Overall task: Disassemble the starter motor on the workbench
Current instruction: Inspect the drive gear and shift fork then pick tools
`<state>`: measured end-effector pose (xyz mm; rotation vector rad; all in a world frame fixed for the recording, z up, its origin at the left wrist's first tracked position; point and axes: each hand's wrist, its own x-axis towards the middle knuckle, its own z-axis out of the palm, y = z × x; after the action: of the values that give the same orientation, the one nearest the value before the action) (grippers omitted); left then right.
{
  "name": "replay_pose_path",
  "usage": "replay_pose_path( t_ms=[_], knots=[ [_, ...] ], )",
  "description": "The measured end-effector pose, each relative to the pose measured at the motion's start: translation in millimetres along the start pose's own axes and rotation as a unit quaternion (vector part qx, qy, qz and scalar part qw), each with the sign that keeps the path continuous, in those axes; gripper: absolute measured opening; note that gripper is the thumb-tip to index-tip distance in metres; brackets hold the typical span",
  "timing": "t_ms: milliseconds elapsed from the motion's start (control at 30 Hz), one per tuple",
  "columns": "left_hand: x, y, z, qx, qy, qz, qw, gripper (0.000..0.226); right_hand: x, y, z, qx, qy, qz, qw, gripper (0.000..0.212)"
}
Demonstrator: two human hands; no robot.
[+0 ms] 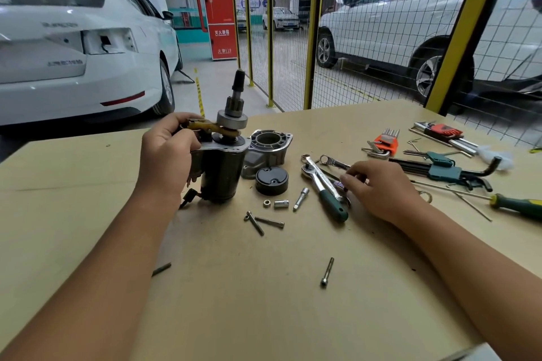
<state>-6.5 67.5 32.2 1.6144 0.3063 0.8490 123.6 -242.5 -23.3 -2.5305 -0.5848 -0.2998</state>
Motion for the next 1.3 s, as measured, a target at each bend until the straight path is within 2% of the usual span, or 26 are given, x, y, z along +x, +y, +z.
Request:
replay_pose_path(
  t_ms=[233,300,367,433,533,733,800,900,1000,1167,1300],
  knots=[
    [0,-2,-1,-0.009,0.006,0.01,1.0,0.037,-1,-5,2,-0.107,-0.044,0.002,0.993,0.022],
    [-1,-1,0,-0.013,0.004,0.013,1.0,0.038,1,-5,4,-0.104,-0.045,0.011,0.994,0.019],
    [-2,-1,0,-0.015,-0.003,0.013,1.0,0.038,2,-5,2,-0.012,-0.02,0.008,1.0,0.015],
    [-2,0,0,-0.019,-0.008,0.009,1.0,0.038,-1,-9,-2,0.135,-0.001,0.008,0.991,0.013],
    [-2,3,1,-0.024,-0.007,-0.004,1.0,0.038,-6,-30,-7,0.331,-0.013,0.009,0.943,0.013],
    [-1,9,0,-0.034,-0.019,-0.035,0.999,0.038,6,-116,-1,0.547,-0.02,-0.036,0.836,0.015],
    [-1,10,-2,-0.046,-0.018,-0.05,0.998,0.038,10,-149,7,0.542,0.0,-0.079,0.836,0.014],
    [-1,12,-6,-0.072,-0.034,-0.06,0.995,0.037,13,-187,20,0.46,0.048,-0.144,0.875,0.012],
    [-1,10,-11,-0.093,-0.051,-0.059,0.993,0.037,17,-203,27,0.385,0.106,-0.17,0.901,0.014],
    [1,6,-16,-0.116,-0.094,-0.051,0.987,0.037,21,-199,30,0.402,0.102,-0.179,0.892,0.012],
    [4,5,-15,-0.119,-0.115,-0.057,0.985,0.039,17,-198,35,0.428,0.148,-0.151,0.878,0.008]
  ],
)
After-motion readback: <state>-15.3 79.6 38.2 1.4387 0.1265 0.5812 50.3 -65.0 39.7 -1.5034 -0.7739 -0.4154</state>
